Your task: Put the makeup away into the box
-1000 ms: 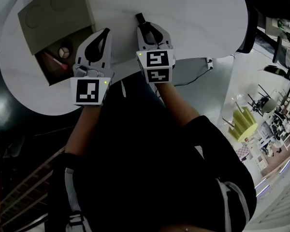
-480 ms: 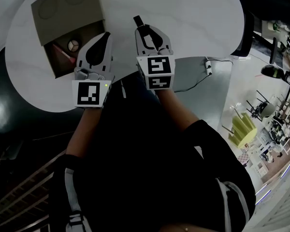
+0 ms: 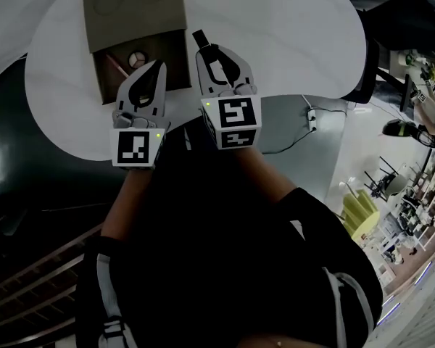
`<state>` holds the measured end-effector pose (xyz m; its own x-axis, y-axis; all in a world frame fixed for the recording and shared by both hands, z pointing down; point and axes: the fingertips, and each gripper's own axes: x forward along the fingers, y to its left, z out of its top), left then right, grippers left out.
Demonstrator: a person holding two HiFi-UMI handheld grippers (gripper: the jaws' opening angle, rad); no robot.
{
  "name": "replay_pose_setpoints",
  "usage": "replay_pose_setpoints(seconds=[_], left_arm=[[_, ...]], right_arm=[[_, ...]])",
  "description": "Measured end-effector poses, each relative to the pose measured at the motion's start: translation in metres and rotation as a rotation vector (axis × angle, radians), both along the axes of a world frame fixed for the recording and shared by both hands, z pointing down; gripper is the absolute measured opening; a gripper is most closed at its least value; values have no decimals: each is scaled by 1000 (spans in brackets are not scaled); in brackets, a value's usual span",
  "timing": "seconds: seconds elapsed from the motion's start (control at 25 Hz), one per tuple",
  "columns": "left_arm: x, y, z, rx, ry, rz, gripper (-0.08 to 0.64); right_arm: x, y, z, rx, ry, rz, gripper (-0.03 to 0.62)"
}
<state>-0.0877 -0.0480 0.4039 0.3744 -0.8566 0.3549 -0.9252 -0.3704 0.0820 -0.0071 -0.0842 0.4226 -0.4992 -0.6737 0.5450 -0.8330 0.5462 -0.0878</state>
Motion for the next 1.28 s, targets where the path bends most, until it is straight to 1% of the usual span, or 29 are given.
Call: replay_pose_setpoints(seconds=[0.12,0.24,0.52,0.76,1.0,1.12,1.16,1.24,1.28], left_arm=[[-19,7,0,-1,-10,-22,6],[-33,14,2,-9,-11,-46,6],[-61,28,16,-52,-21,-80,6],[-73,30,39,-97,-6,-91,6],[-80,28,46,-88,14,-113,6],[-81,30,41,-83,13,-124,6],[-81,31,38,-77,16,-129,6],[-81,32,32,-55,22,-138,6],[-80,33,29,-45,22,-142,6]], right_arm=[[-19,4,-3,4,0,-12,110],[-32,13,10,-25,5,-37,110],[-64,25,39,-96,27,-56,110],[-76,27,70,-155,72,-52,110],[-80,24,82,-185,84,-39,112],[-81,23,81,-194,88,-39,115],[-81,23,78,-200,85,-41,118],[-81,25,73,-212,70,-48,184],[-80,26,70,-214,61,-52,190]])
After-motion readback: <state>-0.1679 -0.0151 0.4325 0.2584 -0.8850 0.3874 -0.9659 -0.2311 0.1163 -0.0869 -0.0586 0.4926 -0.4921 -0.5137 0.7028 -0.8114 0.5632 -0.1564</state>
